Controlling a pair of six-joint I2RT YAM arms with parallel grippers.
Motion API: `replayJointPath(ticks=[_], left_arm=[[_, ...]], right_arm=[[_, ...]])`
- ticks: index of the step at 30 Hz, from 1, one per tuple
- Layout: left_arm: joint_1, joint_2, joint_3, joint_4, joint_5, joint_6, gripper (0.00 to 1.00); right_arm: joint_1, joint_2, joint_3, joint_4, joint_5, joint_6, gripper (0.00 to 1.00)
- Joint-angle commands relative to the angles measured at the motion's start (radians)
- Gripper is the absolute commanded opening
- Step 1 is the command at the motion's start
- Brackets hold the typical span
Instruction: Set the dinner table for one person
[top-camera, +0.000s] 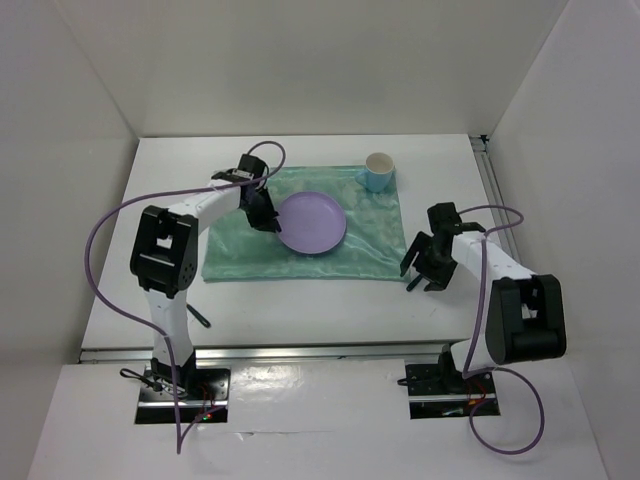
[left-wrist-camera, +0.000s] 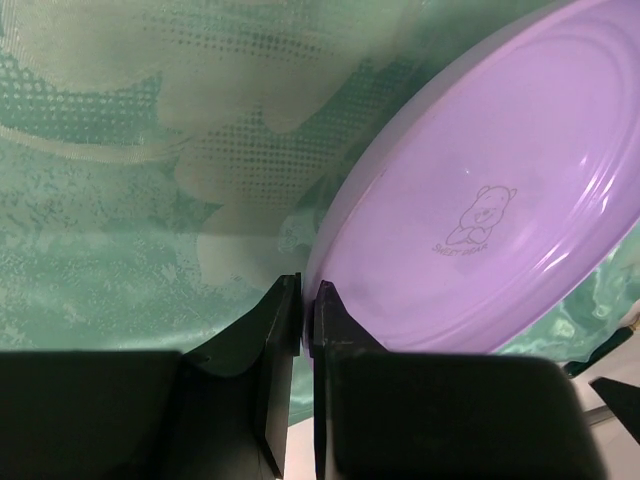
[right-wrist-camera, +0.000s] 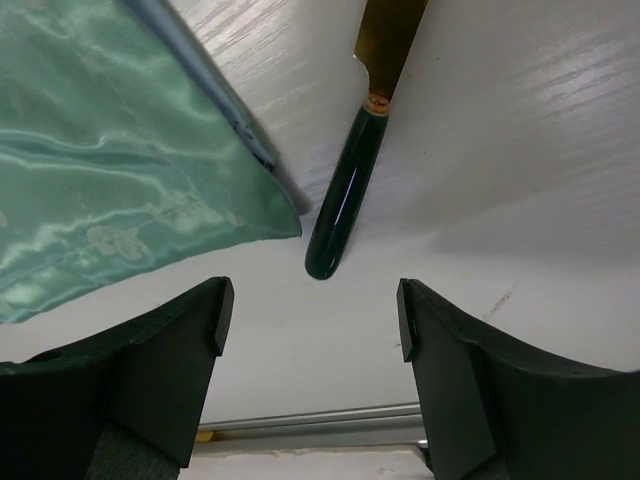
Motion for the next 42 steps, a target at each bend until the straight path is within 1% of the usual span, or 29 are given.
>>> replayJointPath(ticks=[1,2,3,5,6,7,8,11,12,13,14,15,16,17,18,19,24,29,31,32,35,36,38,39,40,42], left_arm=[[0.017,0.007,0.036,0.051,0.038,-0.011,0.0],[0.018,0.007,0.036,0.051,0.052,-0.011,0.0],[0.018,0.02,0.036,0.051,0.052,-0.011,0.0],[0.018,0.031,0.036,0.042,0.052,-0.001,0.0],[0.018,0.045,0.036,0.042,0.063,-0.001,0.04],[0.018,0.045,0.036,0.042,0.063,0.009,0.12],[0.018,0.045,0.036,0.042,0.073,0.018,0.26],[0.018,0.045,0.036,0.042,0.073,0.043,0.49],[0.018,0.045,0.048,0.024,0.073,0.043,0.63],[0.018,0.045,0.057,0.013,0.073,0.055,0.68],[0.018,0.054,0.057,0.004,0.064,0.067,0.69],[0.018,0.054,0.071,-0.007,0.054,0.068,0.77],[0.018,0.054,0.085,-0.028,0.054,0.068,0.79],[0.018,0.041,0.085,-0.039,0.04,0.078,0.84],[0.018,0.03,0.085,-0.039,0.031,0.078,0.86],[0.018,0.001,0.085,-0.05,0.014,0.078,0.88],[0.018,-0.108,0.094,-0.087,-0.031,0.088,0.88],[0.018,-0.206,0.103,-0.126,-0.04,0.106,0.88],[0.018,-0.249,0.103,-0.139,-0.04,0.117,0.88],[0.018,-0.262,0.103,-0.139,-0.04,0.117,0.88],[0.018,-0.32,0.073,-0.16,-0.052,0.117,0.87],[0.018,-0.335,0.063,-0.16,-0.052,0.117,0.85],[0.042,-0.384,0.037,-0.17,-0.052,0.108,0.84],[0.042,-0.4,0.037,-0.17,-0.052,0.108,0.84],[0.056,-0.415,0.013,-0.182,-0.052,0.108,0.84],[0.083,-0.461,-0.001,-0.192,-0.052,0.108,0.83]], right_arm=[[-0.006,0.034,-0.026,0.106,0.005,0.043,0.77],[-0.006,0.044,-0.037,0.13,0.005,0.054,0.73],[-0.006,0.057,-0.037,0.147,0.005,0.064,0.73],[-0.006,0.073,-0.049,0.158,0.028,0.078,0.7],[-0.006,0.083,-0.049,0.172,0.04,0.09,0.68],[-0.006,0.084,-0.049,0.183,0.041,0.091,0.66],[-0.006,0.084,-0.049,0.183,0.054,0.101,0.66],[-0.006,0.105,-0.049,0.194,0.064,0.101,0.59],[-0.006,0.114,-0.049,0.194,0.076,0.101,0.59],[-0.006,0.114,-0.049,0.194,0.085,0.112,0.58],[-0.006,0.114,-0.049,0.194,0.085,0.112,0.58],[-0.015,0.114,-0.049,0.194,0.099,0.112,0.58],[-0.016,0.114,-0.049,0.194,0.111,0.123,0.58],[-0.016,0.114,-0.049,0.194,0.111,0.123,0.56],[-0.016,0.105,-0.058,0.194,0.111,0.123,0.55],[-0.016,0.091,-0.058,0.183,0.123,0.123,0.55],[-0.016,0.032,-0.081,0.172,0.157,0.132,0.54],[-0.035,0.031,-0.091,0.186,0.157,0.132,0.54],[-0.035,0.056,-0.091,0.195,0.147,0.123,0.54],[-0.035,0.065,-0.091,0.195,0.146,0.123,0.52],[-0.035,0.09,-0.091,0.215,0.146,0.123,0.44],[-0.035,0.102,-0.091,0.215,0.146,0.114,0.37],[-0.035,0.102,-0.091,0.215,0.165,0.103,0.3],[-0.035,0.102,-0.091,0.215,0.176,0.103,0.25],[-0.035,0.102,-0.091,0.2,0.192,0.103,0.15],[-0.035,0.07,-0.057,0.175,0.218,0.086,0.03]])
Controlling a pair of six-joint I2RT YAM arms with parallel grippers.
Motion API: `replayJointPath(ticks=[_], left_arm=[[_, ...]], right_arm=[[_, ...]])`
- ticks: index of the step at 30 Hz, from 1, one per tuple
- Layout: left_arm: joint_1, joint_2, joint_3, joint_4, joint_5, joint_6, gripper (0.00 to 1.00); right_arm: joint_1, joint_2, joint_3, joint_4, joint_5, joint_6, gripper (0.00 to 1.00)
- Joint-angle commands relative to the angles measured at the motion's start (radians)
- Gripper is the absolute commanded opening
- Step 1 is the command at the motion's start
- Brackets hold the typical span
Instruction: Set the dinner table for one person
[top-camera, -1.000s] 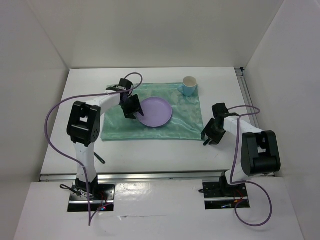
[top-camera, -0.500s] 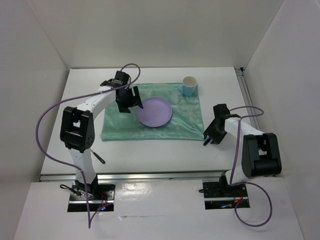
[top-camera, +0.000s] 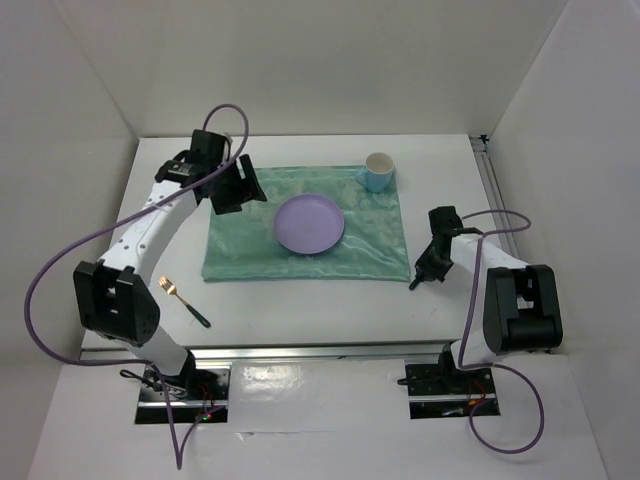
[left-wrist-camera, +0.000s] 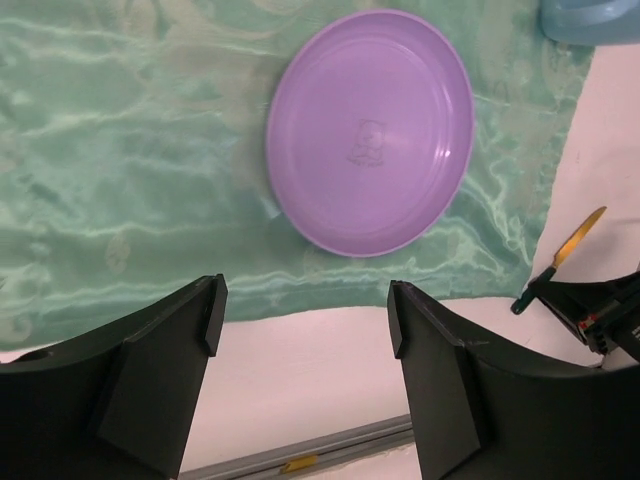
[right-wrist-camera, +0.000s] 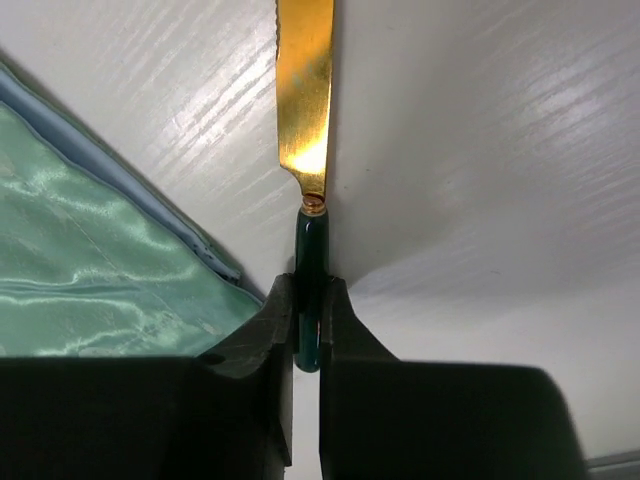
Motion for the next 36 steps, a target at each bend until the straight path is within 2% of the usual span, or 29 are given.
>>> replayJointPath(ticks=[1,5,7,8,11,14,18,27,32,33,34,35,36], left_arm=[[0.05,-0.085,-0.035,-0.05,-0.016,0.019,0.82],[0.111,-0.146,-0.128,-0.072,0.015,0.038,0.82],[0.124,-0.184,-0.182,-0.09,-0.005,0.029,0.82],[0.135,-0.198,-0.235,-0.121,-0.058,-0.012,0.81],[0.144,-0.226,-0.341,-0.155,-0.123,-0.101,0.78],[0.144,-0.25,-0.409,-0.155,-0.132,-0.142,0.78],[0.155,-0.264,-0.44,-0.139,-0.166,-0.143,0.75],[0.224,-0.254,-0.43,-0.167,-0.187,-0.089,0.73],[0.233,-0.234,-0.441,-0.178,-0.206,-0.089,0.73],[0.242,-0.234,-0.453,-0.178,-0.206,-0.089,0.73],[0.242,-0.234,-0.453,-0.178,-0.215,-0.099,0.75],[0.242,-0.224,-0.464,-0.178,-0.215,-0.099,0.75],[0.251,-0.224,-0.476,-0.178,-0.215,-0.109,0.76]], right_arm=[[-0.007,-0.008,0.03,-0.019,0.107,-0.016,0.0],[-0.007,-0.069,0.158,-0.071,0.133,-0.103,0.0],[-0.007,-0.078,0.198,-0.047,0.046,-0.19,0.0],[0.004,-0.069,0.239,-0.034,-0.035,-0.277,0.0],[0.062,0.012,0.346,-0.059,-0.138,-0.373,0.0],[0.131,0.101,0.423,-0.091,-0.177,-0.433,0.0],[0.22,0.25,0.514,-0.091,-0.21,-0.447,0.0],[0.229,0.409,0.566,-0.072,-0.201,-0.425,0.0],[0.229,0.429,0.575,-0.063,-0.183,-0.416,0.0],[0.229,0.429,0.575,-0.063,-0.171,-0.407,0.02],[0.229,0.429,0.575,-0.063,-0.161,-0.407,0.08],[0.229,0.429,0.575,-0.072,-0.161,-0.398,0.25],[0.229,0.42,0.584,-0.072,-0.146,-0.398,0.37]])
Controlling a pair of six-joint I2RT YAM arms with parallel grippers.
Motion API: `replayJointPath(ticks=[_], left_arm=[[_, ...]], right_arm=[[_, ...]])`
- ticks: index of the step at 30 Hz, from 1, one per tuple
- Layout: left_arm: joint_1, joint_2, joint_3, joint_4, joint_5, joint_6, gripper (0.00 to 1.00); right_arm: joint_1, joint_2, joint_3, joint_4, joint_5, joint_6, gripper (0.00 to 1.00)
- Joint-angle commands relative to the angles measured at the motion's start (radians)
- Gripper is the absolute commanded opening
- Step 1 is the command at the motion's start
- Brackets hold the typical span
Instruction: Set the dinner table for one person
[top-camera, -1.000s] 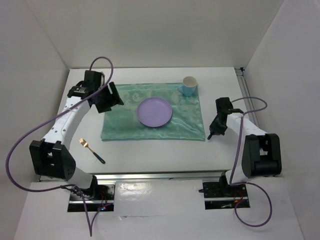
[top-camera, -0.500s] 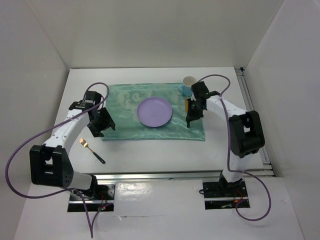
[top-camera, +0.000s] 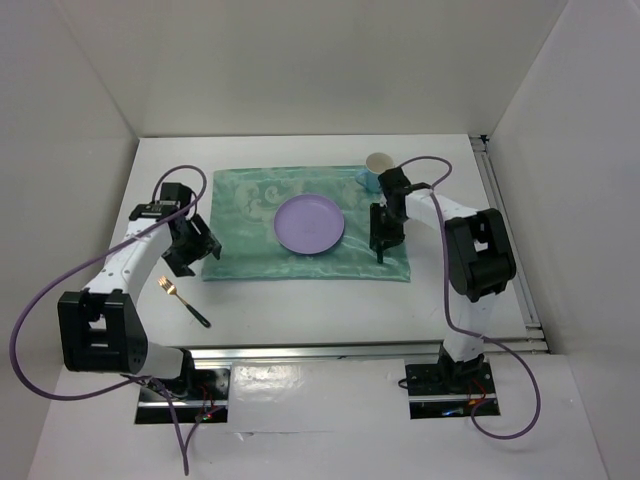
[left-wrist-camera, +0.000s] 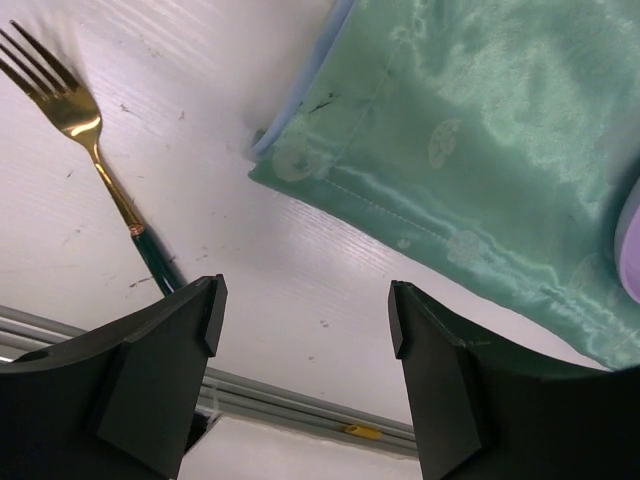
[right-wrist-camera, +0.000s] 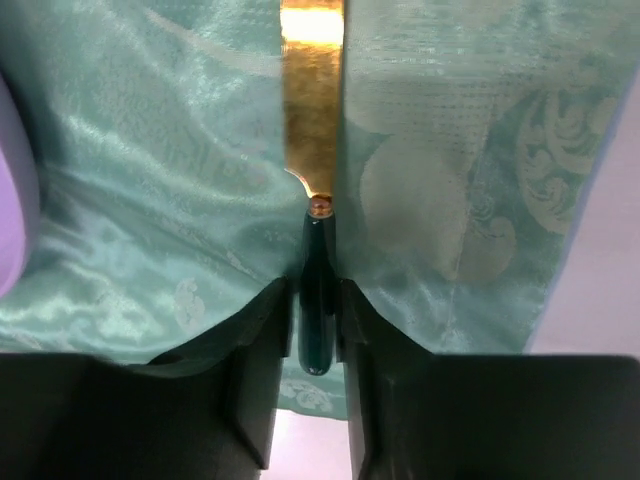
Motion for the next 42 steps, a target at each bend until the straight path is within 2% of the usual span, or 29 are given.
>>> replayJointPath(ticks=[1,3,6,13,16,20,24,27,31,32,37,39,40,41,42], left_arm=[[0.015,0.011,-0.023,-0.018,-0.038,-0.012,0.85],[0.015,0.026,-0.055,-0.03,-0.061,-0.044,0.86],[0.035,0.028,-0.119,-0.067,-0.078,-0.125,0.85],[0.049,-0.085,-0.251,-0.067,-0.069,-0.225,0.84],[0.049,-0.096,-0.266,-0.067,-0.069,-0.278,0.84],[0.086,-0.096,-0.325,-0.016,-0.056,-0.279,0.83],[0.112,-0.05,-0.371,0.031,-0.006,-0.29,0.74],[0.112,-0.05,-0.385,0.062,-0.006,-0.299,0.72],[0.121,-0.04,-0.403,0.096,-0.016,-0.313,0.58],[0.135,-0.029,-0.403,0.105,-0.016,-0.313,0.51],[0.193,0.014,-0.426,0.142,-0.005,-0.293,0.33],[0.208,0.014,-0.417,0.142,-0.005,-0.282,0.22],[0.222,0.014,-0.405,0.133,-0.015,-0.27,0.07],[0.233,-0.004,-0.388,0.107,-0.016,-0.27,0.0],[0.233,-0.038,-0.342,0.09,-0.047,-0.257,0.0]], right_arm=[[-0.006,-0.011,0.055,0.0,0.049,0.008,0.5],[-0.006,-0.025,0.055,-0.01,0.049,0.017,0.78],[-0.006,-0.083,0.078,-0.035,0.071,0.026,0.88],[-0.006,-0.184,0.089,-0.07,0.08,0.026,0.89],[-0.006,-0.212,0.089,-0.088,0.071,0.026,0.89],[-0.006,-0.257,0.089,-0.113,0.081,0.017,0.88],[-0.006,-0.277,0.068,-0.122,0.1,0.017,0.88],[-0.006,-0.296,0.055,-0.122,0.109,0.017,0.87],[-0.006,-0.306,0.045,-0.131,0.109,0.017,0.85],[-0.006,-0.306,0.045,-0.132,0.109,0.017,0.84],[-0.006,-0.316,0.045,-0.15,0.127,0.017,0.84],[-0.006,-0.316,0.045,-0.15,0.137,0.017,0.84],[-0.006,-0.326,0.045,-0.161,0.146,0.017,0.84],[-0.006,-0.326,0.045,-0.161,0.146,0.017,0.84],[-0.006,-0.326,0.054,-0.173,0.146,0.017,0.84]])
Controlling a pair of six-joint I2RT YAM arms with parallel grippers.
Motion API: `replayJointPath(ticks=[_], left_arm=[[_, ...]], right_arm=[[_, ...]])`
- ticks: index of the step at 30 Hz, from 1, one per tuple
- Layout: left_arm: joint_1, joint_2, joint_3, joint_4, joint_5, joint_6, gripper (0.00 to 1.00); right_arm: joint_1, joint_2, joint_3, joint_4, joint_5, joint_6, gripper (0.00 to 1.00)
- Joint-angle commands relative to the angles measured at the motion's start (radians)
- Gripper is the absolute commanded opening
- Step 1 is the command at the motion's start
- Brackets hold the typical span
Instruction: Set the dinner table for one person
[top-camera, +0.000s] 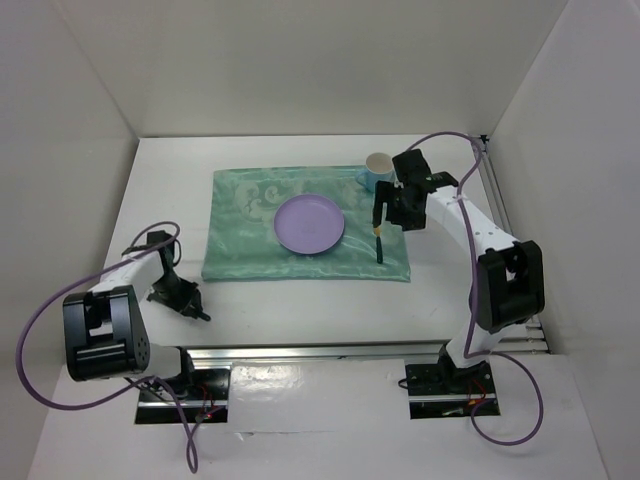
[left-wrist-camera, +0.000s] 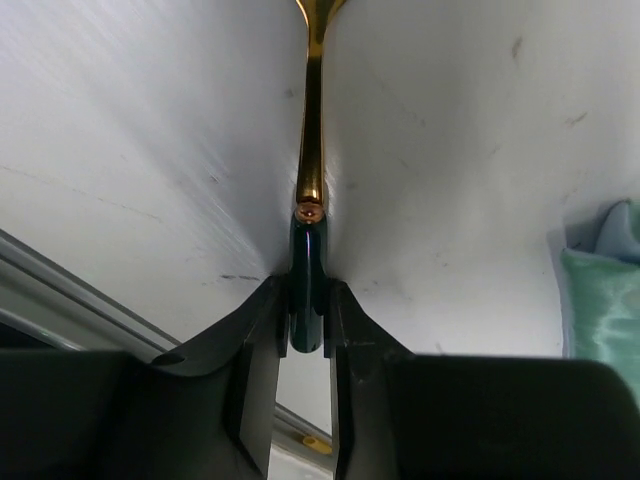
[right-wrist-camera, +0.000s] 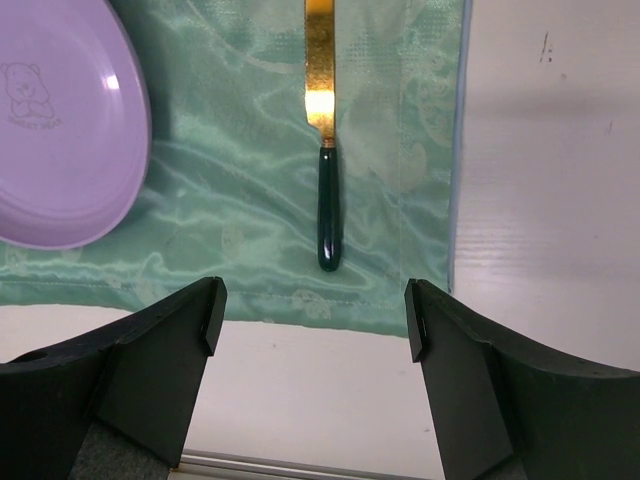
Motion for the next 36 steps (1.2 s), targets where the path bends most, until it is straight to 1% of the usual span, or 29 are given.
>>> replayJointPath(ticks=[1,3,4,6,7,8,9,10,12,13,14,15,18,21,24,26,30,35,36], left_arm=[[0.021,-0.021,0.079,-0.018,-0.092,0.051,0.0],[-0.002,-0.079,0.15,-0.056,-0.135,0.087,0.0],[-0.04,-0.096,0.215,-0.04,-0.16,0.166,0.0],[-0.075,-0.117,0.278,-0.026,-0.189,0.234,0.0],[-0.091,-0.118,0.323,0.018,-0.177,0.319,0.0],[-0.113,-0.108,0.348,0.043,-0.149,0.371,0.0],[-0.127,-0.09,0.378,0.043,-0.131,0.402,0.0],[-0.144,-0.04,0.406,0.043,-0.085,0.48,0.0],[-0.199,0.034,0.505,0.056,-0.05,0.53,0.0],[-0.219,0.124,0.539,0.056,-0.024,0.58,0.0],[-0.258,0.169,0.615,0.021,-0.014,0.59,0.0],[-0.278,0.212,0.65,-0.006,-0.004,0.61,0.0],[-0.351,0.342,0.757,-0.049,-0.046,0.581,0.0],[-0.403,0.401,0.821,-0.049,-0.056,0.568,0.0],[-0.427,0.499,0.897,-0.066,-0.056,0.559,0.0],[-0.453,0.568,0.924,-0.078,-0.065,0.559,0.0],[-0.463,0.658,0.961,-0.089,-0.089,0.559,0.0],[-0.473,0.706,0.949,-0.069,-0.08,0.559,0.0],[-0.473,0.731,0.949,-0.069,-0.089,0.559,0.0]], right_arm=[[-0.006,-0.065,0.006,-0.042,0.038,-0.005,0.84],[-0.006,-0.074,0.016,-0.042,0.038,-0.005,0.84],[-0.006,-0.074,0.016,-0.042,0.038,-0.005,0.84],[-0.006,-0.083,0.016,-0.042,0.038,-0.005,0.84],[-0.006,-0.083,0.016,-0.042,0.038,-0.005,0.84],[-0.006,-0.083,0.016,-0.042,0.038,-0.005,0.84],[-0.006,-0.083,0.016,-0.042,0.038,0.006,0.84],[-0.006,-0.083,0.016,-0.042,0.029,0.006,0.84],[-0.006,-0.083,0.016,-0.042,0.029,0.006,0.84],[-0.006,-0.083,0.016,-0.042,0.02,0.015,0.84],[-0.006,-0.083,0.016,-0.042,0.019,0.015,0.84],[-0.006,-0.092,0.016,-0.042,0.019,0.015,0.84],[-0.006,-0.103,0.006,-0.053,0.047,0.015,0.84],[-0.019,-0.115,-0.004,-0.064,0.058,0.015,0.84],[-0.031,-0.14,-0.015,-0.064,0.058,0.015,0.84],[-0.04,-0.149,-0.026,-0.074,0.058,0.015,0.84],[-0.049,-0.149,-0.026,-0.084,0.058,0.015,0.84],[-0.058,-0.149,-0.026,-0.094,0.078,0.006,0.84],[-0.059,-0.149,-0.026,-0.094,0.078,0.006,0.86]])
